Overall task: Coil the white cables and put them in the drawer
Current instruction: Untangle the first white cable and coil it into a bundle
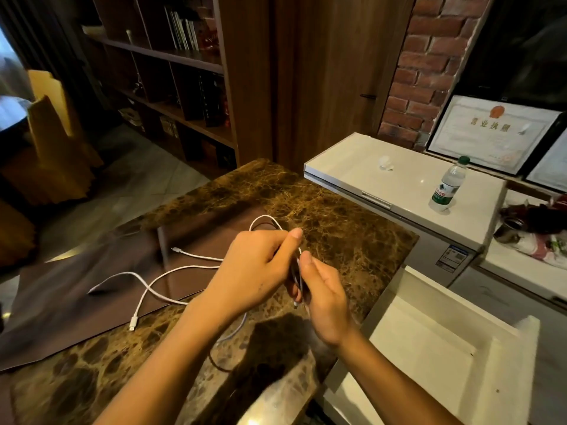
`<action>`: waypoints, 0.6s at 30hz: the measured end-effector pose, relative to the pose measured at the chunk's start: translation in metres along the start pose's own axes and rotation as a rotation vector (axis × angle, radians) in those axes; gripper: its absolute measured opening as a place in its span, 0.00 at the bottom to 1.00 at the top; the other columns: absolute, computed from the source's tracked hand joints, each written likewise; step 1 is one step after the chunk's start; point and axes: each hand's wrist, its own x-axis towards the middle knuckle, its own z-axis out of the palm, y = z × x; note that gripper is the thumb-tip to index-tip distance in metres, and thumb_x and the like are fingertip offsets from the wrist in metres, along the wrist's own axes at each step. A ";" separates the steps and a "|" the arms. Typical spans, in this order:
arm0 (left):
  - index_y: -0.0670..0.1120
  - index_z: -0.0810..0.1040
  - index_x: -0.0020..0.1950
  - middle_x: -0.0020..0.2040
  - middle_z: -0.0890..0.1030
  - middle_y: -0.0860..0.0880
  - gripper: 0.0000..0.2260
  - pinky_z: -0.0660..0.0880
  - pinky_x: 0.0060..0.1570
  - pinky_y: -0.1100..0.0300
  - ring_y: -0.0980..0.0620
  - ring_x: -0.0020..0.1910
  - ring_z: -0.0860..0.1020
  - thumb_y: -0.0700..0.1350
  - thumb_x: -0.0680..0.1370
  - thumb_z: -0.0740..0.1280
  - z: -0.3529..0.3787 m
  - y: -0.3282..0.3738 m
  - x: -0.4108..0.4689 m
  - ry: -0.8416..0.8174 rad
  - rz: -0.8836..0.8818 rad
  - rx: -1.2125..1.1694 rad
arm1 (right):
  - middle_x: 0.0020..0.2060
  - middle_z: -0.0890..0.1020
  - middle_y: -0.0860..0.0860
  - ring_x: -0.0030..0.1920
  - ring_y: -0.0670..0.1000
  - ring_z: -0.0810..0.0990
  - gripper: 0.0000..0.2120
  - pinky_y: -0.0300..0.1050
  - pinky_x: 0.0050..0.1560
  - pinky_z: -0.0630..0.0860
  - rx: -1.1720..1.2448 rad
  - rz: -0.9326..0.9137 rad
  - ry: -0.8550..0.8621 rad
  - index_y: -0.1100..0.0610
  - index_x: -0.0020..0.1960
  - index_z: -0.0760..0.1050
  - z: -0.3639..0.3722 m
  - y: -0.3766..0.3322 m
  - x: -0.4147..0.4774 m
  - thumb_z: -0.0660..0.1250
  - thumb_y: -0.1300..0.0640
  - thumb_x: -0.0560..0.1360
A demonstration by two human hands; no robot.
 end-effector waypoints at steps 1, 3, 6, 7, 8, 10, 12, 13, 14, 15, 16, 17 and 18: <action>0.43 0.74 0.32 0.27 0.77 0.46 0.25 0.74 0.36 0.46 0.50 0.29 0.77 0.55 0.84 0.57 0.000 -0.001 0.003 0.005 -0.006 0.001 | 0.31 0.74 0.53 0.33 0.51 0.71 0.19 0.45 0.36 0.68 -0.024 -0.014 -0.002 0.59 0.42 0.75 0.002 -0.001 -0.003 0.53 0.50 0.83; 0.42 0.73 0.32 0.27 0.77 0.45 0.26 0.74 0.36 0.44 0.48 0.28 0.76 0.56 0.83 0.56 -0.002 -0.003 0.007 -0.004 -0.012 -0.002 | 0.31 0.73 0.46 0.34 0.46 0.71 0.18 0.43 0.35 0.68 -0.074 -0.018 -0.022 0.50 0.38 0.74 0.005 -0.004 -0.006 0.54 0.50 0.83; 0.41 0.73 0.32 0.26 0.74 0.47 0.25 0.72 0.34 0.48 0.51 0.27 0.72 0.54 0.84 0.57 -0.002 -0.007 0.012 -0.031 -0.004 0.021 | 0.31 0.72 0.47 0.34 0.49 0.69 0.17 0.49 0.36 0.66 -0.105 -0.026 -0.042 0.49 0.38 0.73 0.007 -0.008 -0.009 0.54 0.50 0.83; 0.41 0.72 0.31 0.25 0.71 0.49 0.25 0.69 0.32 0.51 0.52 0.26 0.69 0.53 0.84 0.58 -0.002 -0.008 0.013 -0.035 -0.002 0.018 | 0.31 0.71 0.47 0.34 0.49 0.68 0.16 0.50 0.35 0.66 -0.093 -0.023 -0.052 0.50 0.39 0.73 0.007 -0.009 -0.010 0.54 0.50 0.83; 0.41 0.71 0.31 0.25 0.68 0.51 0.25 0.66 0.32 0.53 0.53 0.25 0.67 0.53 0.84 0.58 -0.001 -0.010 0.014 -0.033 -0.004 0.004 | 0.31 0.70 0.48 0.33 0.49 0.67 0.16 0.49 0.35 0.65 -0.076 -0.016 -0.064 0.50 0.40 0.74 0.008 -0.011 -0.012 0.54 0.51 0.83; 0.40 0.70 0.31 0.25 0.66 0.52 0.26 0.63 0.31 0.57 0.54 0.25 0.65 0.53 0.84 0.58 0.000 -0.015 0.015 -0.013 -0.010 -0.040 | 0.31 0.69 0.47 0.33 0.49 0.67 0.15 0.46 0.34 0.66 -0.055 0.002 -0.087 0.49 0.42 0.74 0.009 -0.014 -0.015 0.54 0.51 0.83; 0.39 0.71 0.31 0.25 0.66 0.52 0.26 0.62 0.30 0.59 0.54 0.25 0.65 0.53 0.84 0.58 0.001 -0.017 0.015 0.022 0.000 -0.052 | 0.31 0.69 0.46 0.33 0.48 0.67 0.15 0.44 0.34 0.66 -0.050 0.038 -0.104 0.48 0.43 0.75 0.009 -0.016 -0.017 0.54 0.49 0.83; 0.40 0.71 0.30 0.25 0.67 0.52 0.25 0.62 0.30 0.60 0.54 0.25 0.66 0.52 0.84 0.58 0.000 -0.017 0.014 0.039 0.016 -0.041 | 0.31 0.69 0.46 0.33 0.48 0.67 0.14 0.43 0.34 0.66 -0.055 0.060 -0.108 0.48 0.43 0.75 0.009 -0.017 -0.018 0.54 0.49 0.82; 0.41 0.71 0.30 0.25 0.67 0.53 0.25 0.62 0.30 0.62 0.54 0.25 0.66 0.52 0.84 0.59 -0.001 -0.017 0.013 0.054 0.037 -0.026 | 0.31 0.70 0.46 0.33 0.47 0.67 0.14 0.42 0.33 0.65 -0.066 0.077 -0.112 0.47 0.43 0.75 0.008 -0.017 -0.018 0.54 0.48 0.82; 0.43 0.72 0.30 0.24 0.67 0.53 0.24 0.62 0.30 0.63 0.54 0.26 0.67 0.52 0.84 0.59 -0.003 -0.016 0.013 0.065 0.058 -0.011 | 0.31 0.70 0.46 0.33 0.47 0.66 0.14 0.43 0.33 0.65 -0.082 0.091 -0.114 0.46 0.43 0.75 0.008 -0.016 -0.018 0.54 0.48 0.82; 0.44 0.72 0.30 0.24 0.67 0.54 0.24 0.63 0.30 0.63 0.54 0.26 0.68 0.52 0.84 0.59 -0.005 -0.016 0.012 0.069 0.077 0.003 | 0.31 0.70 0.46 0.33 0.48 0.66 0.14 0.44 0.33 0.64 -0.099 0.102 -0.112 0.46 0.44 0.75 0.007 -0.016 -0.018 0.54 0.47 0.82; 0.45 0.73 0.30 0.24 0.68 0.54 0.23 0.63 0.30 0.63 0.54 0.26 0.69 0.51 0.84 0.60 -0.007 -0.017 0.012 0.068 0.092 0.017 | 0.31 0.70 0.46 0.33 0.49 0.66 0.13 0.46 0.33 0.64 -0.114 0.110 -0.107 0.46 0.45 0.76 0.006 -0.016 -0.018 0.54 0.47 0.82; 0.45 0.74 0.31 0.24 0.68 0.54 0.23 0.64 0.30 0.63 0.54 0.26 0.69 0.52 0.84 0.60 -0.008 -0.018 0.011 0.066 0.100 0.029 | 0.32 0.70 0.46 0.34 0.50 0.66 0.13 0.49 0.34 0.64 -0.126 0.119 -0.101 0.46 0.46 0.76 0.006 -0.016 -0.018 0.55 0.47 0.81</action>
